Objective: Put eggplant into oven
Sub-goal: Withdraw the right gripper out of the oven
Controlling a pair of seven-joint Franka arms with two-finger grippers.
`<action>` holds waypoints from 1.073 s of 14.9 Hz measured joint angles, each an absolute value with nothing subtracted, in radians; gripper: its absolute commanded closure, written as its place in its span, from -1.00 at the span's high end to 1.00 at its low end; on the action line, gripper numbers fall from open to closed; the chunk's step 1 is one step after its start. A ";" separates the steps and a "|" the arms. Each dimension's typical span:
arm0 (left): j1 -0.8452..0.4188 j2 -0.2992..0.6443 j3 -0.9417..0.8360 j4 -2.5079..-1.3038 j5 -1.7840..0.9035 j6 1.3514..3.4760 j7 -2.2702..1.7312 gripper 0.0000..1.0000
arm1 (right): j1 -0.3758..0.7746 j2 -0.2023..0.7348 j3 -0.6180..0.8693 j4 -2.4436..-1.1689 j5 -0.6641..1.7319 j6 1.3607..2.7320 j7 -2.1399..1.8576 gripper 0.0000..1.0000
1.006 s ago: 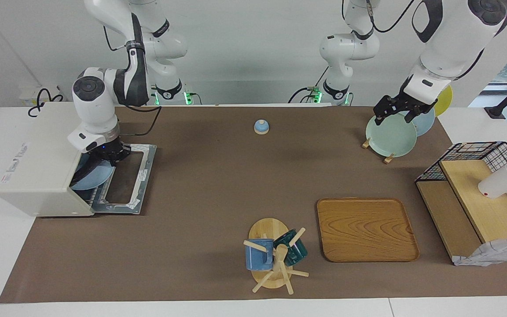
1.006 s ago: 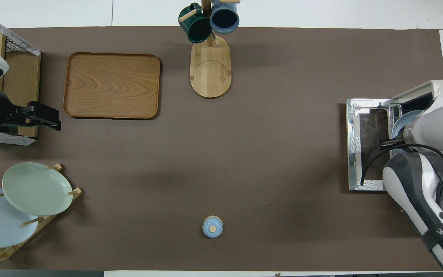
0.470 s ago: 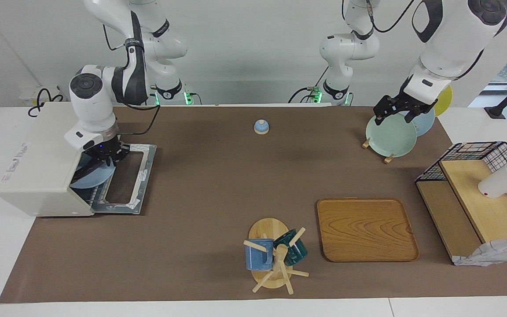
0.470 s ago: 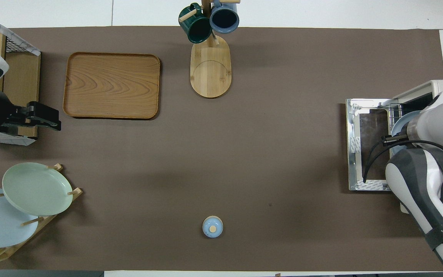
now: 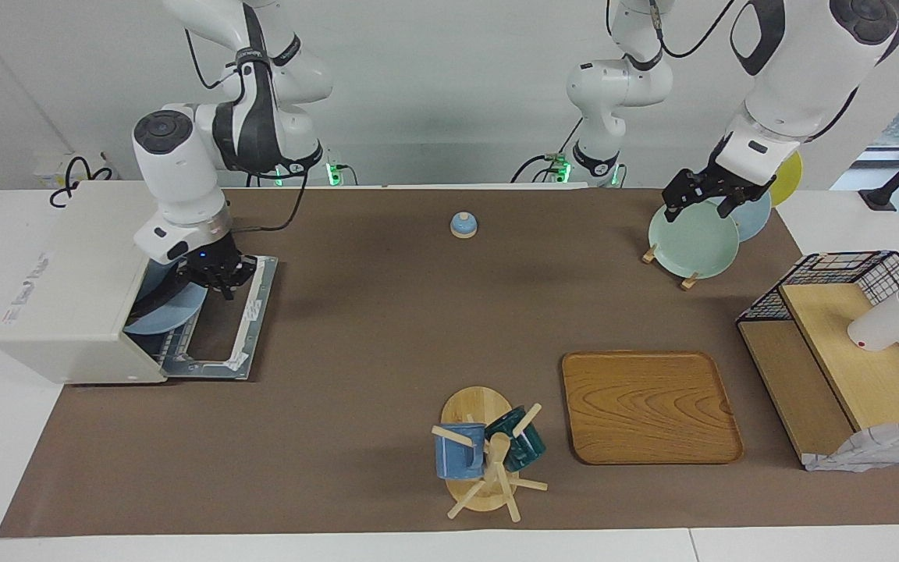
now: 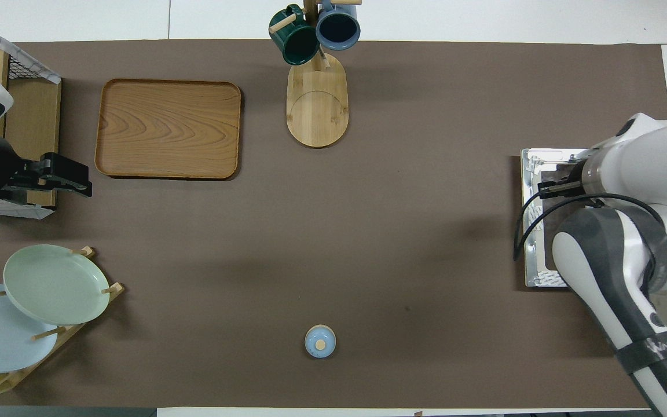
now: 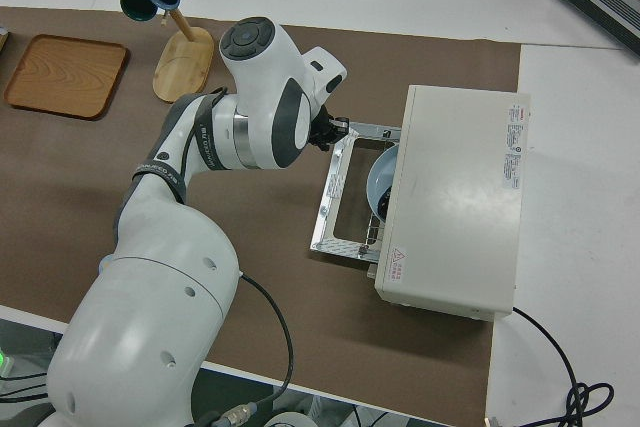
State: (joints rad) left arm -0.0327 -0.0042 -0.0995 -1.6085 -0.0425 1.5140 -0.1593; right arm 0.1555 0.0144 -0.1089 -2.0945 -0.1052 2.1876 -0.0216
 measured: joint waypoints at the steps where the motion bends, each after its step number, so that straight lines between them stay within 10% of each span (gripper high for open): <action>1: -0.033 -0.004 -0.100 -1.608 -0.042 1.514 -0.159 1.00 | 0.171 0.041 -0.105 -2.095 -0.103 2.225 -0.006 -1.00; 16: -0.033 -0.004 -0.100 -1.608 -0.042 1.514 -0.159 1.00 | 0.201 0.243 -0.105 -2.106 -0.135 2.313 0.063 -1.00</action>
